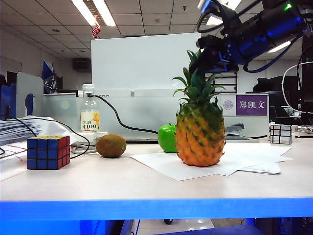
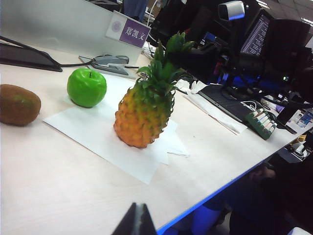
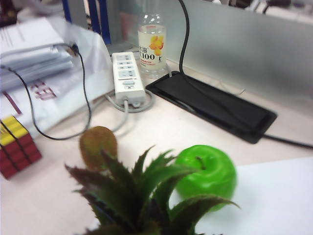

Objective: Arrange all the fruits from large to small from left to right in a row.

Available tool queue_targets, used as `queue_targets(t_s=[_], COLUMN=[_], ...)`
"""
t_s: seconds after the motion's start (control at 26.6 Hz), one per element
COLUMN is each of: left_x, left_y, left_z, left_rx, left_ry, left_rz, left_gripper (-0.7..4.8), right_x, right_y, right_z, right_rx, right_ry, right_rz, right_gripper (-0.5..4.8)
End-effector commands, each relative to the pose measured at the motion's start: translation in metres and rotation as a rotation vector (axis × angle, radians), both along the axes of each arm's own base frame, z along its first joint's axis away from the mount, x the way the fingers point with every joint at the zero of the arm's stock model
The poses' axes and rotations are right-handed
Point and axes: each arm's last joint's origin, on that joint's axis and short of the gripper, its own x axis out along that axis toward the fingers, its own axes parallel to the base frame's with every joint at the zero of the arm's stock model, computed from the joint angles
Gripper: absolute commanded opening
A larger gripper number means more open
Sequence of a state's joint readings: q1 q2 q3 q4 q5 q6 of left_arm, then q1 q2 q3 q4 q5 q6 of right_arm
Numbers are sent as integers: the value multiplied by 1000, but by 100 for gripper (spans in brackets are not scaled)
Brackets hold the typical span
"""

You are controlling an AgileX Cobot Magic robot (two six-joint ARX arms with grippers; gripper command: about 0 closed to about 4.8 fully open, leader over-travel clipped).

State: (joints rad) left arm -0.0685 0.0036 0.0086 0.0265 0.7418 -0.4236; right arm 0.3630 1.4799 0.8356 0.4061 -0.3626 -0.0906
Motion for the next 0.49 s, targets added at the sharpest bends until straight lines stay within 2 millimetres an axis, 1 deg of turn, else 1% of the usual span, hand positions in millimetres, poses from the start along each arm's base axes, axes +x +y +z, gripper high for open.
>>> queue_targets(t_s=[0.04,0.19,0.23,0.34,0.41,0.49], left_x=[0,0,0,-1,-1,-2], left_y=[0,0,0,0,-1,-1], left_z=[2,2,2,2,2,2], left_rx=[-3,-3,-3,-2,-2,-1], left_ry=[-18,-14,-15,-15,-15,-15], left_rz=[-5,-5,-8,-25,-47,-60], left_gripper=[-3,-2,-1,3,32,55], right_x=[-11,-25,-30,-41,-48,-52], right_y=[16,45,55,77,89,97], right_z=[5,14,17,28,36,42], right_rx=[67,77,79,83,88,93], right_ry=[43,19,13,-23,-43,-62], right_rz=[114,231,265,312,322,339], right_gripper=[-2,-2,-2,-2,-2,-2])
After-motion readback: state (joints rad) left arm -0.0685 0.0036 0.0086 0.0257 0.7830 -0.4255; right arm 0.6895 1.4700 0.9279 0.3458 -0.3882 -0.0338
